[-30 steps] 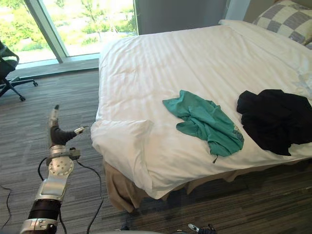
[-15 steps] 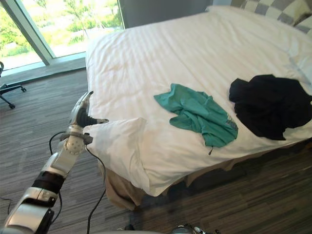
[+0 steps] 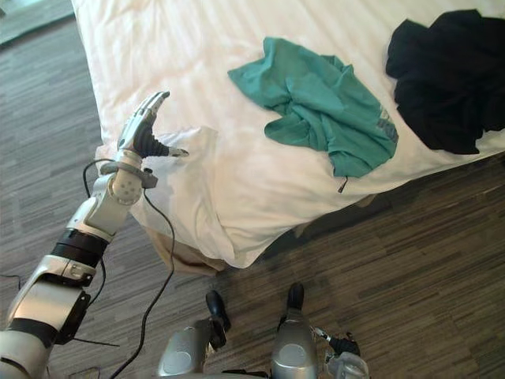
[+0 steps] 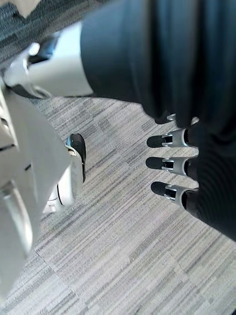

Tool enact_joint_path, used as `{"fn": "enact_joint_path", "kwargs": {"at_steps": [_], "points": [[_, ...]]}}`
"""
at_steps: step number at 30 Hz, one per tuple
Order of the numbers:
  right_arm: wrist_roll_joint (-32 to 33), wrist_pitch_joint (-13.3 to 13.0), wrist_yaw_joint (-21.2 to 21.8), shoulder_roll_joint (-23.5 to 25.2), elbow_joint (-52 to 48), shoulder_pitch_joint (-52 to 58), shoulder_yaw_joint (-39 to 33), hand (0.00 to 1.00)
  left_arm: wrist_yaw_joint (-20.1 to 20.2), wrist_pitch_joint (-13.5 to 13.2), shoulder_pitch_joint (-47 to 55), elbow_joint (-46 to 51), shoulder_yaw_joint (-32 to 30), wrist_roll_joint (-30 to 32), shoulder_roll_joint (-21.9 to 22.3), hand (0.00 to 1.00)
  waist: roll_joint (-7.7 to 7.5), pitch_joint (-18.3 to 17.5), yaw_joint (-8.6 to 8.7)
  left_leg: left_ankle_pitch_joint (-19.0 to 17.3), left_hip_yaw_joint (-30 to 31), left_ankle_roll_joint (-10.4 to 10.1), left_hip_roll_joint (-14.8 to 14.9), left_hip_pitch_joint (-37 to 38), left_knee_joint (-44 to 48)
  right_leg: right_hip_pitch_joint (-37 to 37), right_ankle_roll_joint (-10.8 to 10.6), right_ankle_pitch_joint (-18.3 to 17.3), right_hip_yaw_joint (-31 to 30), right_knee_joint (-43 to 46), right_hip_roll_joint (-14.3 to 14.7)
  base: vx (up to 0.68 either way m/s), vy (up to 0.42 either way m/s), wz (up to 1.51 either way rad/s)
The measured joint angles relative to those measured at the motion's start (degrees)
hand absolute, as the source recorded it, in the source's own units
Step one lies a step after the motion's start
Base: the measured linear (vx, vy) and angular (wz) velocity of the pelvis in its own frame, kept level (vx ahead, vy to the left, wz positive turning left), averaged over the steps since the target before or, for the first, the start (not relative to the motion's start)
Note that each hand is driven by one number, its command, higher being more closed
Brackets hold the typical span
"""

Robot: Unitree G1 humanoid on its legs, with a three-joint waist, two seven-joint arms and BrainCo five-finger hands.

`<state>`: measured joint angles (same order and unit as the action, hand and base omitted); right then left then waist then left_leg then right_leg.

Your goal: Tidy the bed and pick cloth on bed and put in laundry

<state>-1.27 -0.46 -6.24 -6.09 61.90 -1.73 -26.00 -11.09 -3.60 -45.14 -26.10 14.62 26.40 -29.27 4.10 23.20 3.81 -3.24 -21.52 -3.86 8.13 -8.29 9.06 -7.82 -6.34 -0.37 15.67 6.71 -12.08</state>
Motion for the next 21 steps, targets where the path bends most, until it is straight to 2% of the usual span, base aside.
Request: {"fn": "enact_joint_path", "kwargs": {"at_steps": [7,12,13,16,17,21], "points": [[0.6,0.1,0.2,-0.2,-0.1,-3.9,0.3,0.0,4.8,2.8,-3.5,-0.1,1.3,0.5,-0.6,0.0,0.64,2.4,-0.09,-1.4,0.3,0.6,0.4,-2.4,4.2,-1.1,0.3,-0.2,0.2,1.8,-0.6,-0.01,0.008,0.02],[1.8,1.1,1.0,-1.4,0.2,-7.1,1.9,0.0,9.0,4.7,-6.2,-9.2,5.1,2.5,-0.5,0.0,0.79,4.5,-0.05,-2.6,0.7,1.1,0.5,-3.4,5.6,-2.4,0.2,-0.7,0.2,3.9,-1.1,-0.08,0.026,0.02],[2.1,1.4,1.2,-1.5,0.4,-7.5,2.0,0.0,10.6,4.7,-6.2,-10.2,5.9,2.6,-0.5,0.0,0.83,4.6,-0.11,-2.6,0.7,1.1,0.6,-4.4,6.2,-3.3,0.1,-0.7,0.1,4.3,-1.1,-0.08,0.014,0.0],[2.2,2.1,1.7,-2.0,1.0,-8.6,2.0,0.0,12.0,4.5,-6.9,-11.4,6.1,3.1,-0.5,0.0,0.74,5.0,-0.14,-2.6,0.5,1.2,0.8,-5.0,6.5,-3.9,0.1,-0.7,0.1,4.4,-1.1,-0.02,0.002,0.0],[2.2,2.1,1.7,-2.0,1.1,-8.8,2.0,0.0,12.4,4.5,-7.0,-11.5,6.1,3.1,-0.5,1.0,0.74,5.0,-0.14,-2.6,0.4,1.2,0.8,-4.9,6.5,-3.9,0.1,-0.7,0.0,4.5,-1.1,0.0,-0.002,-0.05],[2.2,2.2,2.2,-2.3,1.8,-10.2,2.2,0.0,13.2,4.5,-9.3,-13.5,7.3,3.0,-0.5,1.0,0.74,5.0,-0.24,-2.6,0.1,1.2,0.9,-4.8,6.5,-4.0,0.1,-0.7,-0.1,4.5,-1.1,0.01,-0.002,-0.02]]}}
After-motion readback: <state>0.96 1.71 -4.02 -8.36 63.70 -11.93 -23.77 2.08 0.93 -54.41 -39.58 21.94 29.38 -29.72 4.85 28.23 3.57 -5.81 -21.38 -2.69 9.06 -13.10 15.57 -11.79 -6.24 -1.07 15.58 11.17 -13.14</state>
